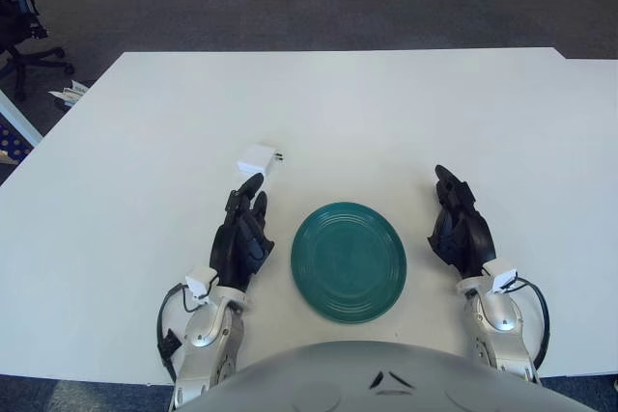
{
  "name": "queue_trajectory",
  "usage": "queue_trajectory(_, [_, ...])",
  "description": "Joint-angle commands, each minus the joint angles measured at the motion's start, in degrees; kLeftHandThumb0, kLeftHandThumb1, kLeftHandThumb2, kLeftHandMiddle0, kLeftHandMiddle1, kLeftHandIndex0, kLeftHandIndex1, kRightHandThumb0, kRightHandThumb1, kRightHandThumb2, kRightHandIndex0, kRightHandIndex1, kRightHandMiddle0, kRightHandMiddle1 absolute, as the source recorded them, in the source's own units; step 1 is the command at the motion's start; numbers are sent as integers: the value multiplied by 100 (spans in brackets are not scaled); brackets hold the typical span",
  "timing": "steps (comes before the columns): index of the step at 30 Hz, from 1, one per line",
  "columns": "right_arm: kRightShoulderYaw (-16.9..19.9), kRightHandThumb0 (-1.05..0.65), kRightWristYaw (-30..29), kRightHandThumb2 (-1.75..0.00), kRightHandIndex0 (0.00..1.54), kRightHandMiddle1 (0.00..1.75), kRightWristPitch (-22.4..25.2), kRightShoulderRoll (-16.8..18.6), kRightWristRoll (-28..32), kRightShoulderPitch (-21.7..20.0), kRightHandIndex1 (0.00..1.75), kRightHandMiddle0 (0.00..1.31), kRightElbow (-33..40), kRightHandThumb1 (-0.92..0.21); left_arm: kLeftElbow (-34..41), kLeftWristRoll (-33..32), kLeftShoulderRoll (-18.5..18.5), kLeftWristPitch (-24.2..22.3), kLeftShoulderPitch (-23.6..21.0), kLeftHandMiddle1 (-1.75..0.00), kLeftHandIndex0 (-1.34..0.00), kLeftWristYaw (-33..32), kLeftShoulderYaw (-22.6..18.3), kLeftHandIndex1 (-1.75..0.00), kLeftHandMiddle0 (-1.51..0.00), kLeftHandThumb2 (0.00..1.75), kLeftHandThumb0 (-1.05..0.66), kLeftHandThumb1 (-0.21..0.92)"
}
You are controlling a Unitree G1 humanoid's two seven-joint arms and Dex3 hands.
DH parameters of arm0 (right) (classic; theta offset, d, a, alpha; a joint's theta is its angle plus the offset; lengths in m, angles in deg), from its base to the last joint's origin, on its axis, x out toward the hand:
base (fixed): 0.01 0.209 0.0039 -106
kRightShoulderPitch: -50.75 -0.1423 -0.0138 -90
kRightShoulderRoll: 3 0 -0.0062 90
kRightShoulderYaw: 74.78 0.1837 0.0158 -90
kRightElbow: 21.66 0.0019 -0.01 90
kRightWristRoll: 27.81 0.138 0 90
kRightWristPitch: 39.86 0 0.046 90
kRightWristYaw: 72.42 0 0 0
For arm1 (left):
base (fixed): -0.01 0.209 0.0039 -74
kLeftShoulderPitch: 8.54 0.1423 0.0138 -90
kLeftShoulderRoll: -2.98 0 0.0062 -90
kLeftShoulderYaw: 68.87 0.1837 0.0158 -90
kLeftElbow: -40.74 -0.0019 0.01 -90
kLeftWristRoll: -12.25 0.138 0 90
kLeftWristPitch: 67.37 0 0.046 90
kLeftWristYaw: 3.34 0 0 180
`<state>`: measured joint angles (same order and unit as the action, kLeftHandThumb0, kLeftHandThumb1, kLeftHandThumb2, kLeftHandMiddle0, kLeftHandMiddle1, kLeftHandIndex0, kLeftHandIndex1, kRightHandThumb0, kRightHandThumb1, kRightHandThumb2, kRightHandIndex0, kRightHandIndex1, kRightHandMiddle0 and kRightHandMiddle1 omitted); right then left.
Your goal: Put the charger into the plate.
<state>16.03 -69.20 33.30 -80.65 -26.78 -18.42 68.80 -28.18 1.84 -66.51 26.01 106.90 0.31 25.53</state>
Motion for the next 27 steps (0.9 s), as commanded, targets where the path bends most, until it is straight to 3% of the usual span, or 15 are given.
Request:
queue_trajectory(1, [-31, -91, -48, -97, 4, 37, 425, 57, -71, 155, 0, 0, -490, -92, -21, 420, -172, -118, -601, -4, -8, -260, -195, -84, -28, 102, -104, 92])
queue_trajectory(4, [-44, -90, -85, -97, 5, 37, 437, 83, -79, 119, 1, 0, -525, -92, -26, 1136, -383, -5, -926, -4, -9, -450, -204, -86, -28, 100, -102, 92])
queue_trajectory(6, [-50, -90, -109, -97, 5, 37, 435, 92, -90, 98, 1, 0, -549, -92, 179, 1954, -684, 168, -959, -3, -8, -546, -117, -86, -27, 99, -102, 92])
queue_trajectory(9, [-51, -89, -133, -97, 5, 37, 437, 97, -97, 62, 1, 0, -591, -92, 83, 3390, -1379, 507, -1240, -2, -6, -829, -151, -86, -26, 98, -103, 92])
queue_trajectory(13, [-45, -89, -157, -97, 5, 38, 439, 104, -109, -16, 0, 0, -688, -92, -499, 4442, -2270, 963, -1837, -1, -3, -1154, -305, -85, -24, 85, -104, 92])
queue_trajectory(17, [-41, -88, -175, -98, 5, 39, 432, 113, -116, -77, 0, 0, -775, -92, -903, 4858, -2668, 1210, -2155, -1, -1, -1392, -292, -85, -25, 72, -105, 92])
queue_trajectory(21, [-47, -88, -199, -98, 5, 40, 421, 133, -106, -157, 0, 0, -892, -92, -1309, 5098, -3411, 1570, -2696, 0, 0, -1160, -278, -82, -23, 61, -105, 92])
queue_trajectory(27, [-41, -88, -215, -98, 6, 42, 388, 149, -82, -251, 1, 0, -1034, -92, -1611, 5220, -3934, 1737, -3381, 0, 0, -801, -143, -69, -17, 55, -105, 92])
